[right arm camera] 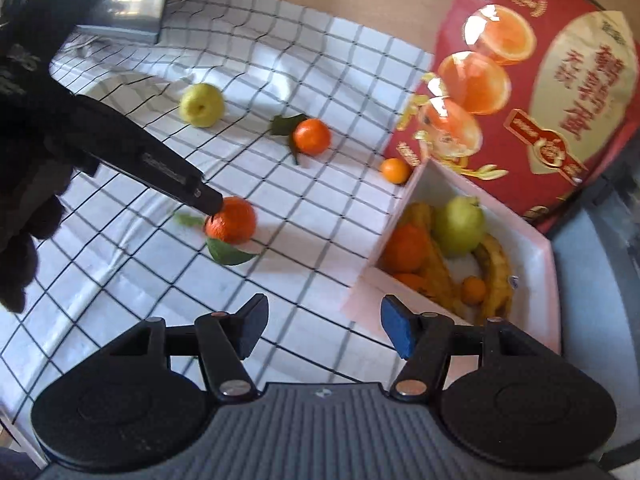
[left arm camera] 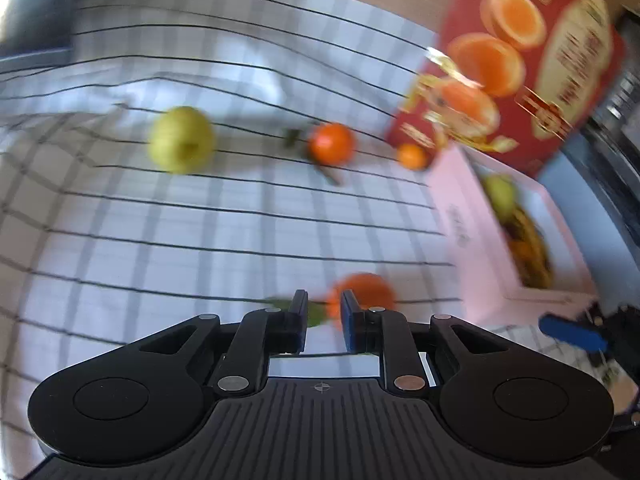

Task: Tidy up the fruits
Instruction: 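Reach the left tool to the leafy tangerine on the cloth and close on it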

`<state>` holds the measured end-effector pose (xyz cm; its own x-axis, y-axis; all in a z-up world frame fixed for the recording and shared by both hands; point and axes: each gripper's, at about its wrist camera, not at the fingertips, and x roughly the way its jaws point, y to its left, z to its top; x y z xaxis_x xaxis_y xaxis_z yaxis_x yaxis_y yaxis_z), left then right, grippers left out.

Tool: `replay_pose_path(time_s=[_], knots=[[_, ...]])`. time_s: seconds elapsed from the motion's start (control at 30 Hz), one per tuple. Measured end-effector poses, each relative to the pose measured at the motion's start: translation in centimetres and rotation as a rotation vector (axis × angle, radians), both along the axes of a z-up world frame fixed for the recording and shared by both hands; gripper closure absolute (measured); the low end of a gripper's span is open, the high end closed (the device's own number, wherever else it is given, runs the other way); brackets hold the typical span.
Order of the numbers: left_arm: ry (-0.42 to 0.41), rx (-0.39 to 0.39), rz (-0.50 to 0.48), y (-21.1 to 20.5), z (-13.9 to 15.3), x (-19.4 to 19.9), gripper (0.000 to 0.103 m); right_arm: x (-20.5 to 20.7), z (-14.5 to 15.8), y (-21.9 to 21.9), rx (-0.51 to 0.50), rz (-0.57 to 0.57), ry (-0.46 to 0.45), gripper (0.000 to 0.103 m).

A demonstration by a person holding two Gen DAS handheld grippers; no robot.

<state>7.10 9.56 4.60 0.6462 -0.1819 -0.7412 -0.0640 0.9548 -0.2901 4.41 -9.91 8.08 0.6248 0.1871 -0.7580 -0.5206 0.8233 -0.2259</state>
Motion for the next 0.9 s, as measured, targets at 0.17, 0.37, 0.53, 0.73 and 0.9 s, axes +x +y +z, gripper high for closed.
replay_pose_path(time_s=[0.17,0.37,0.53,0.73,0.9], knots=[[-0.012,-0.001,0.135,3.6,0.2,-1.2,0.082,0.2,-0.6,2.3,0.017,0.073,0.032,0.040],[-0.072,-0.014,0.138,5.0,1.4,-3.0,0.081,0.4,-1.0,4.1,0.091,0.106,0.087,0.042],[-0.154,0.019,-0.090,1.6,3.0,-3.2,0.078,-0.5,-1.5,3.7,0.012,0.110,0.066,0.042],[-0.206,0.245,-0.316,-5.4,2.5,-2.4,0.074,-2.0,-1.4,1.0,-0.037,0.076,0.039,0.042],[-0.166,0.324,-0.360,-7.7,0.5,-1.0,0.074,-2.2,-1.7,-1.8,-0.035,-0.014,0.039,0.042]])
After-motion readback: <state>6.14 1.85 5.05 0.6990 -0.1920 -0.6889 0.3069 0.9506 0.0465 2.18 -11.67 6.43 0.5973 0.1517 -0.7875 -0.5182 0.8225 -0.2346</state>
